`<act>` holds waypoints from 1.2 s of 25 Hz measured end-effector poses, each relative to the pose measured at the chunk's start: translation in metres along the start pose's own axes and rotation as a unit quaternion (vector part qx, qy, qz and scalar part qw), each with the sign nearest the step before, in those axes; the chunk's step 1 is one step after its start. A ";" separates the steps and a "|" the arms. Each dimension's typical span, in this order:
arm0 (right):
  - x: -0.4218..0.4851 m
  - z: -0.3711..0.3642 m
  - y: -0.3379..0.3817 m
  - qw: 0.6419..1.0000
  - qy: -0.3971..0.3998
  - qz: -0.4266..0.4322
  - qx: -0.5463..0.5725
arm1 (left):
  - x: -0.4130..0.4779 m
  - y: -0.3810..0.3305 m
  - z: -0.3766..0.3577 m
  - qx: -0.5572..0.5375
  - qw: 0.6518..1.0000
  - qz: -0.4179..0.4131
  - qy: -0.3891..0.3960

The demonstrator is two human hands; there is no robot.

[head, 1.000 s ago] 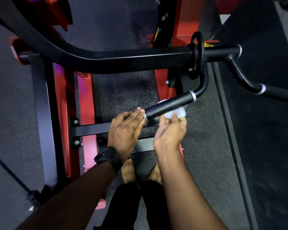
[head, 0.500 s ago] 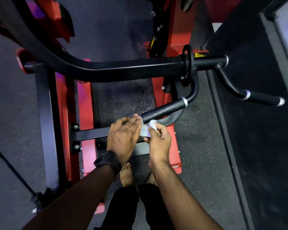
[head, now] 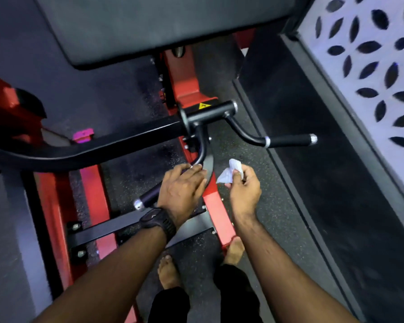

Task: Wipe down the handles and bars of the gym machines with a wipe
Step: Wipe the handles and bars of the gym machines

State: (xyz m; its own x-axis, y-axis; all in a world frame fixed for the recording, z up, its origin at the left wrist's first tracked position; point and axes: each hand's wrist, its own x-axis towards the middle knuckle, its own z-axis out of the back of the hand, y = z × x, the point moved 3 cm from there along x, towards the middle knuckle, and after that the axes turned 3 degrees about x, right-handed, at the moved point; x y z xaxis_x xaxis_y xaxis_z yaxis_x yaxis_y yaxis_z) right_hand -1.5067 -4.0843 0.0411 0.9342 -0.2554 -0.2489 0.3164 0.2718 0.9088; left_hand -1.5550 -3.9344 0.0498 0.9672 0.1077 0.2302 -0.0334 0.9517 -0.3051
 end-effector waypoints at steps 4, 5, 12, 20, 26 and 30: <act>0.058 0.046 0.011 0.997 -0.012 0.074 -0.007 | 0.048 -0.049 -0.029 0.018 0.999 -0.037 0.030; 0.072 0.056 0.013 0.996 -0.020 0.087 -0.015 | 0.059 -0.062 -0.036 0.021 0.998 -0.049 0.045; 0.133 0.061 0.002 0.956 0.016 0.269 -0.112 | 0.110 -0.093 -0.070 0.048 0.995 -0.074 0.050; 0.161 0.066 -0.020 0.863 0.069 0.386 -0.317 | 0.127 -0.095 -0.102 0.071 0.984 -0.163 -0.004; 0.158 0.057 -0.014 0.872 0.071 0.385 -0.294 | 0.134 -0.090 -0.114 0.030 0.978 -0.209 -0.008; 0.184 0.080 -0.016 0.934 -0.007 0.239 -0.266 | 0.140 -0.091 -0.118 0.026 0.978 -0.205 0.002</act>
State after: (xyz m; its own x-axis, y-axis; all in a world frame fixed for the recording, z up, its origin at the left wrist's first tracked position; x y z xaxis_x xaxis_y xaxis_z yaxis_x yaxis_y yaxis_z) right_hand -1.3530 -4.2099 0.0074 0.9887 0.0018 0.1499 -0.0955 0.7787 0.6201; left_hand -1.3867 -4.0401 0.0012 0.9030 -0.2867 0.3201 0.3444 0.9283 -0.1400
